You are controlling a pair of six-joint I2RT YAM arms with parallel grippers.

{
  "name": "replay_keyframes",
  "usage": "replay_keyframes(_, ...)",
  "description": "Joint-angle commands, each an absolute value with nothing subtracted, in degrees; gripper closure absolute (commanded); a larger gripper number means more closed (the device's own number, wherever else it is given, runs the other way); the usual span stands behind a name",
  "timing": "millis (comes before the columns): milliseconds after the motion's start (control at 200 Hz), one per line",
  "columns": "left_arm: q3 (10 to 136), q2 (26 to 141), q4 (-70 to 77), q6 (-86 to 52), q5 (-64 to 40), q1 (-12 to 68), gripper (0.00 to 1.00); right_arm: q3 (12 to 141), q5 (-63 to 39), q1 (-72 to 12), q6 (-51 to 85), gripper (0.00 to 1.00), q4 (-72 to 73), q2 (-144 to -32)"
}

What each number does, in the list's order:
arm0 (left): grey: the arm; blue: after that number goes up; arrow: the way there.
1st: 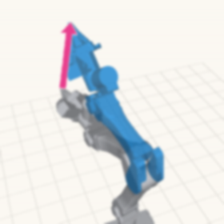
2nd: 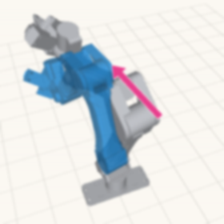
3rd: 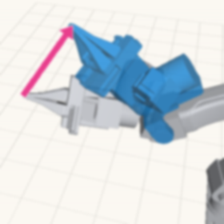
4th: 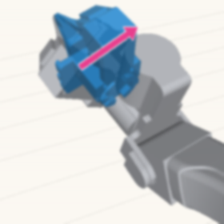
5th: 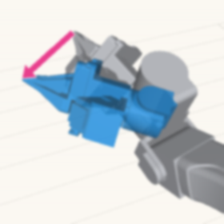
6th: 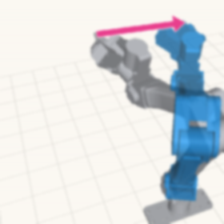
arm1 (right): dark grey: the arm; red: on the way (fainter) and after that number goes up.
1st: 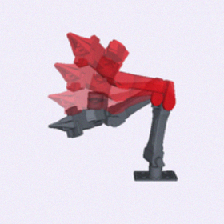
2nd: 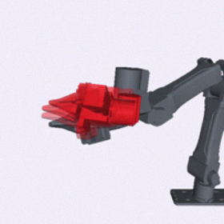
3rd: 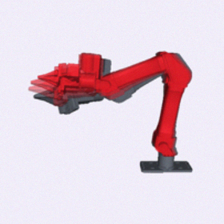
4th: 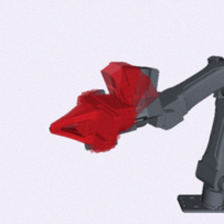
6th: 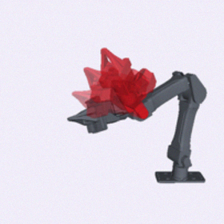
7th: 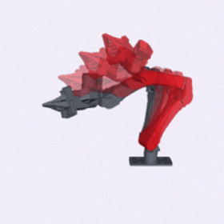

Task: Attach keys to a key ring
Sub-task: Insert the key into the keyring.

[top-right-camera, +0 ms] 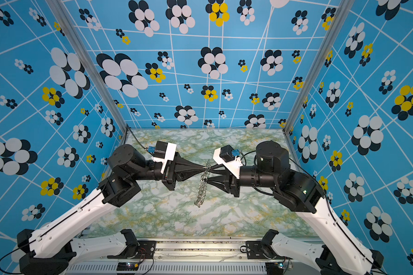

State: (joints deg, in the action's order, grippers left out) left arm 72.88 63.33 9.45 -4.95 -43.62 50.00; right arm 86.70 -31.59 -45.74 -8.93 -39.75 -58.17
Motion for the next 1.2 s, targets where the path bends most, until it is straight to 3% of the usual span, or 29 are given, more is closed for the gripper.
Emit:
replay_keyframes(0,73.4,62.8,12.2,-5.5,-44.4,50.1,1.0,85.8,-30.9,-45.9,-7.7,0.67,-37.1,-57.4)
replay_keyframes(360,72.6,61.8,11.5,-5.0,-43.5,50.1,1.0,86.2,-31.0,-45.9,-7.4,1.0,-38.1,-57.6)
replay_keyframes(1199,61.4,59.0,17.2,-11.5,-42.8,44.4,1.0,87.8,-27.5,-47.7,-9.4,1.0,-48.9,-60.3)
